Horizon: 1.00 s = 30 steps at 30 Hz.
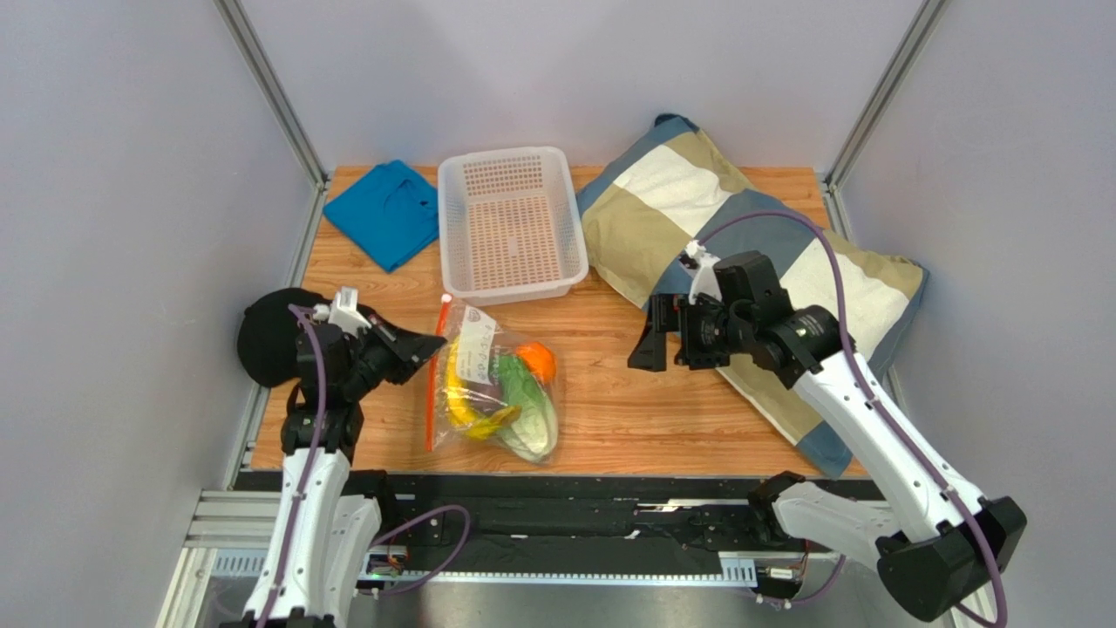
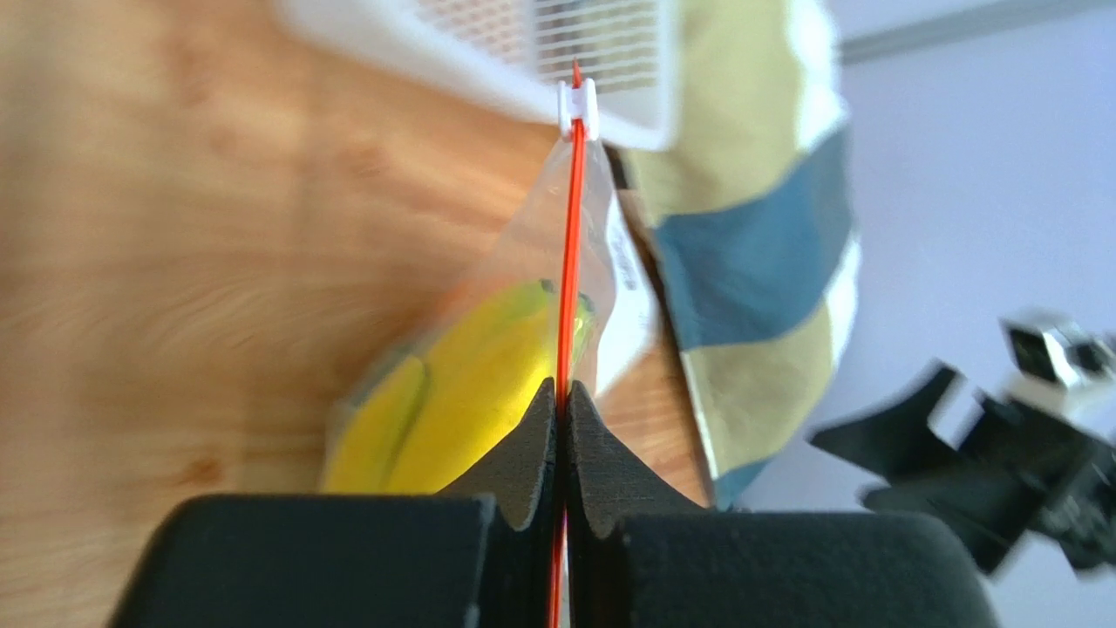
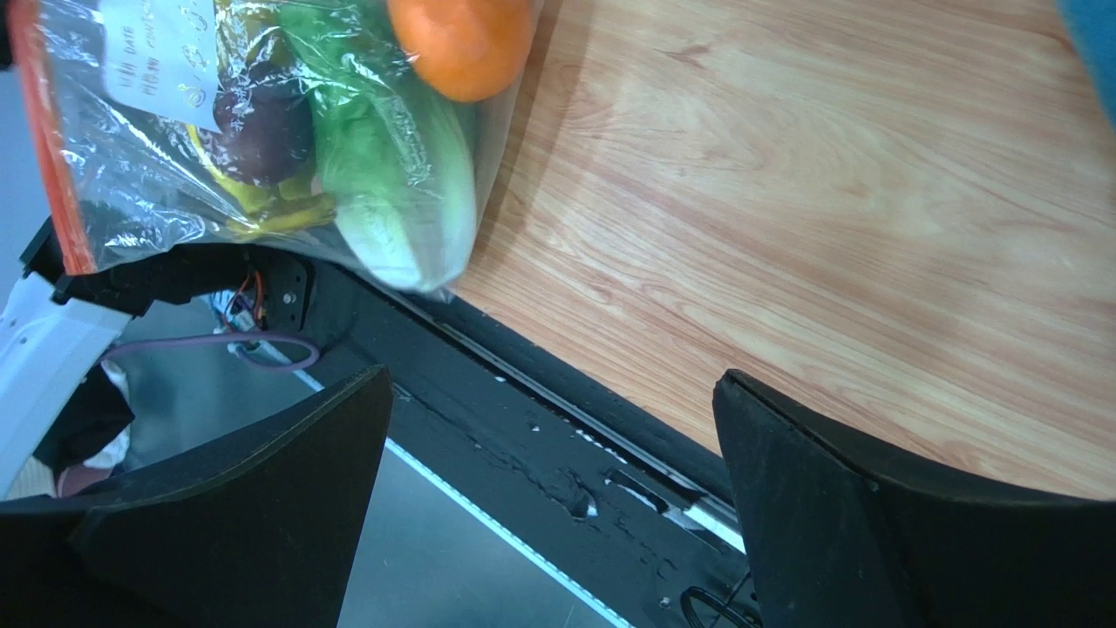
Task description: Open the zip-top bag and remove the fake food
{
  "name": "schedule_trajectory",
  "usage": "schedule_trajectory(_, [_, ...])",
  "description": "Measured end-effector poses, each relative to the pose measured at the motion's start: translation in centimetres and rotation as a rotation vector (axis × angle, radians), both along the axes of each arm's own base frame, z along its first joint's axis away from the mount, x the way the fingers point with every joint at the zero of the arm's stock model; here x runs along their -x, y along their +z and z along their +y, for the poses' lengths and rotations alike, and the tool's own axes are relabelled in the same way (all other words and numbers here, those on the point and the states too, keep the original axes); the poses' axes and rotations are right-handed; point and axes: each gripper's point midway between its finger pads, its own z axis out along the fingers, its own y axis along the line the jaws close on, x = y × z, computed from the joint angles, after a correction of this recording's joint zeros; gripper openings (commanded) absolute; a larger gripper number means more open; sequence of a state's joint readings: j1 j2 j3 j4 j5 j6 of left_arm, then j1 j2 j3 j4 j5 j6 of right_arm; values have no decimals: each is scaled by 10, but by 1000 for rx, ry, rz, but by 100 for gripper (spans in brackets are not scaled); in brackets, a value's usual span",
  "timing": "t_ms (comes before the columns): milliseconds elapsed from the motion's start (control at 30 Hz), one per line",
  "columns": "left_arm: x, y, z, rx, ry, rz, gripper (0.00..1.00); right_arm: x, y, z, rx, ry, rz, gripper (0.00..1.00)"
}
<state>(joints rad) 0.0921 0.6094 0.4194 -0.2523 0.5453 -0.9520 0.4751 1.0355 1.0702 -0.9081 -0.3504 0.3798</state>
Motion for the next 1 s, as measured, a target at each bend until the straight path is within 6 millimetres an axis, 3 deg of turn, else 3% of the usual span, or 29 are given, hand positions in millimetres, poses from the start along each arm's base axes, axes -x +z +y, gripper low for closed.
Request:
schedule_trajectory(67, [3,39,-11,-39,-64,-120,0,-2,2,14,4,28,11,98])
schedule_trajectory(167, [9,73,-33,-58,-175,-243,0,-11,14,36,-6,49,8,100])
schedule_trajectory(267, [6,70,-54,-37,-279,-247,0,-36,39,68,-77,101,-47,100])
schedule_trajectory(400, [-10,37,-67,-19,-363,-129,0,-61,50,100,-160,213,-155,99])
schedule_trajectory(500, [-14,23,-73,-24,-416,-62,0,-79,40,121,-189,325,-242,97])
schedule_trajectory(667, [-9,51,-79,-55,-488,-142,0,-84,-15,140,-242,517,-314,93])
schedule_trajectory(767, [-3,59,-85,-62,-526,-175,0,-88,-38,147,-273,584,-326,91])
schedule_trajectory(900, [8,56,-91,-58,-570,-158,0,-97,-49,157,-316,654,-369,90])
schedule_trajectory(1000, [11,54,-93,-55,-588,-153,0,-98,-41,161,-357,702,-409,86])
